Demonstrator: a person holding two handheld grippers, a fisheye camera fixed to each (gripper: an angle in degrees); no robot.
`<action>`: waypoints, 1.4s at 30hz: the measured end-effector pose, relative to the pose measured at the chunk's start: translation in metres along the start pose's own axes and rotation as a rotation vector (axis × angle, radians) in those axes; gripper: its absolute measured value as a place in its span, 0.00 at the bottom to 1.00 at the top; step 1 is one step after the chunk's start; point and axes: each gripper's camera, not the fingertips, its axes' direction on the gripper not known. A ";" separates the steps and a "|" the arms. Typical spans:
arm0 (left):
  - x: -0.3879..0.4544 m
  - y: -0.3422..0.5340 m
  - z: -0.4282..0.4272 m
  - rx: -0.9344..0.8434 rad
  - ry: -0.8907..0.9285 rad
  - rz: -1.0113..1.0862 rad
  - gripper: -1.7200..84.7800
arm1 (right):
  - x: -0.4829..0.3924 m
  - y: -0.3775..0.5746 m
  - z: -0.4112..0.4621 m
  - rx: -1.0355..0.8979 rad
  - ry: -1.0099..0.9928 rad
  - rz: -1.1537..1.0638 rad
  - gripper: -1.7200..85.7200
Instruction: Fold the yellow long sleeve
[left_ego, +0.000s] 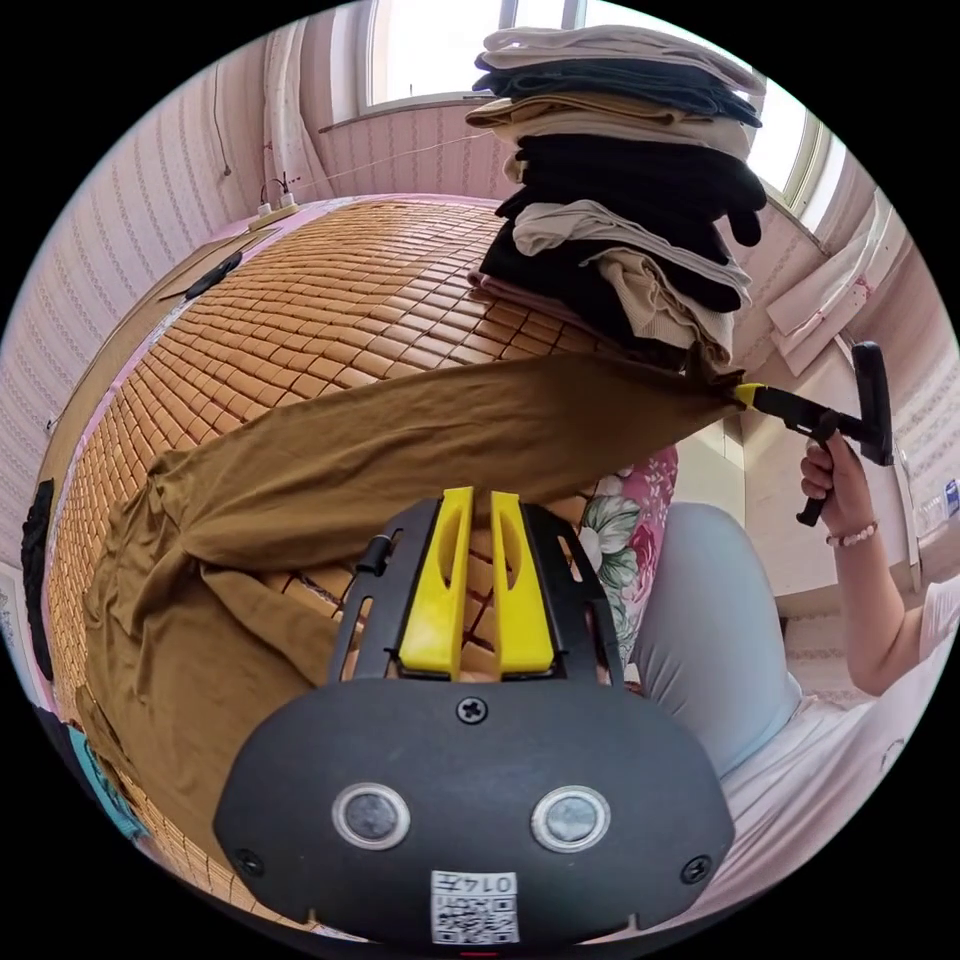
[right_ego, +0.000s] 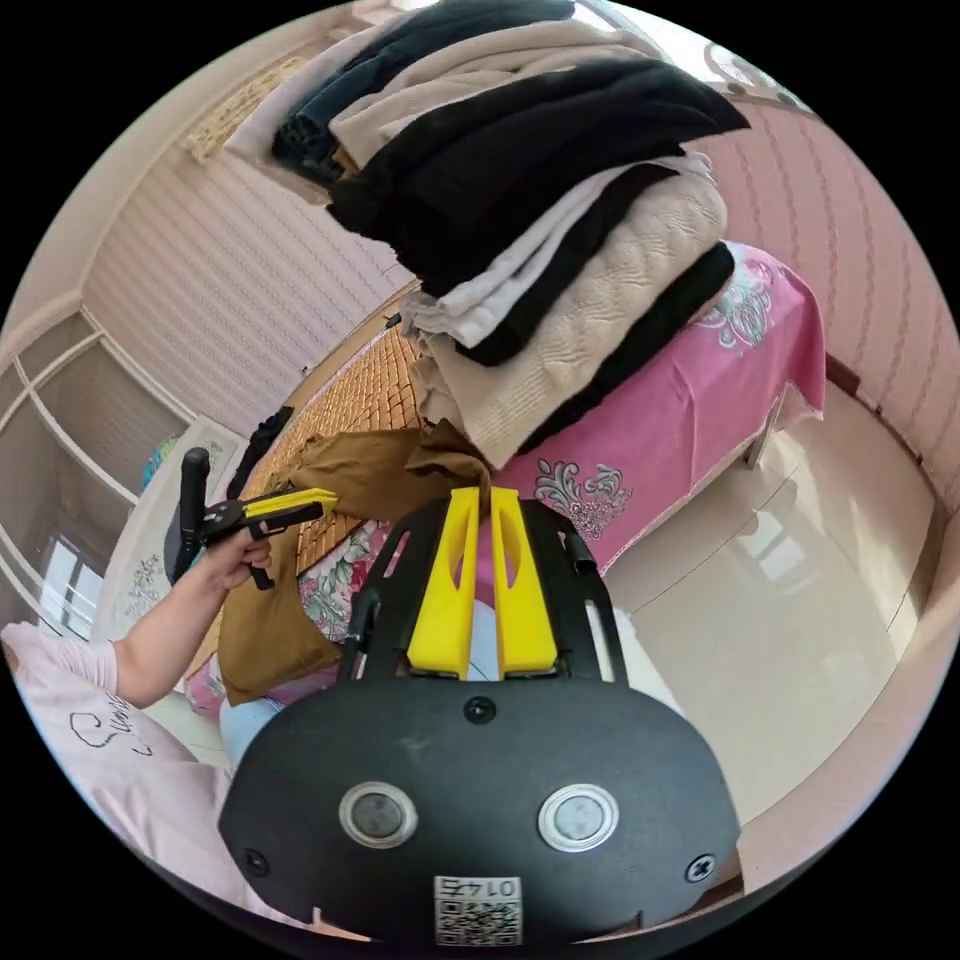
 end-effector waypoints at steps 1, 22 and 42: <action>0.000 -0.001 -0.005 0.012 0.002 0.000 0.06 | 0.009 0.002 -0.001 0.001 -0.020 0.031 0.03; -0.072 -0.034 -0.035 0.027 -0.081 -0.099 0.08 | -0.058 0.016 0.059 -0.046 0.648 -0.414 0.14; -0.048 -0.098 0.009 -0.074 -0.067 0.107 0.10 | 0.043 -0.023 0.045 -0.016 0.134 -0.128 0.04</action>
